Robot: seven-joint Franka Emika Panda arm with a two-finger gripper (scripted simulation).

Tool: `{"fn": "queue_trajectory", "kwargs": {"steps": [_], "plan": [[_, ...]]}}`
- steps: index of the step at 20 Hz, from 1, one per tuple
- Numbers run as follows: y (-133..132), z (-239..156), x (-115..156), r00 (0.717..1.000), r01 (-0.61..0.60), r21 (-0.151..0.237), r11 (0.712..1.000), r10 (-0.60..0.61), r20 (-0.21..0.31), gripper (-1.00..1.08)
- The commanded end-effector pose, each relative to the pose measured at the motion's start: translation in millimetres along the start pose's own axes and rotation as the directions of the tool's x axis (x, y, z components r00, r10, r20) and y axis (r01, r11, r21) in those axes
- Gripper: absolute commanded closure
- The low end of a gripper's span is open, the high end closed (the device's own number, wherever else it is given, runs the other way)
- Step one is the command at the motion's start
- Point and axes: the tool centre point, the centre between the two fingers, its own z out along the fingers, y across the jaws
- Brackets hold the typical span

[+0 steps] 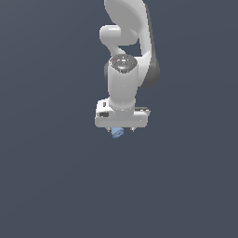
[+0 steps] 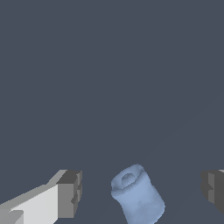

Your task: Pick up the object and move it to a goal position.

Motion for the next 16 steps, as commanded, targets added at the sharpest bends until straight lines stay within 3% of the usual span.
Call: {"fn": "queue_trajectory", "kwargs": {"steps": [1,16], "plan": [[0.0,0.0,0.0,1.0,0.0,0.0,1.0,0.0,0.0,-0.92],[-3.1,-1.4,-4.4,1.0,0.029,0.018,0.999,-0.029,0.011,-0.92]]}}
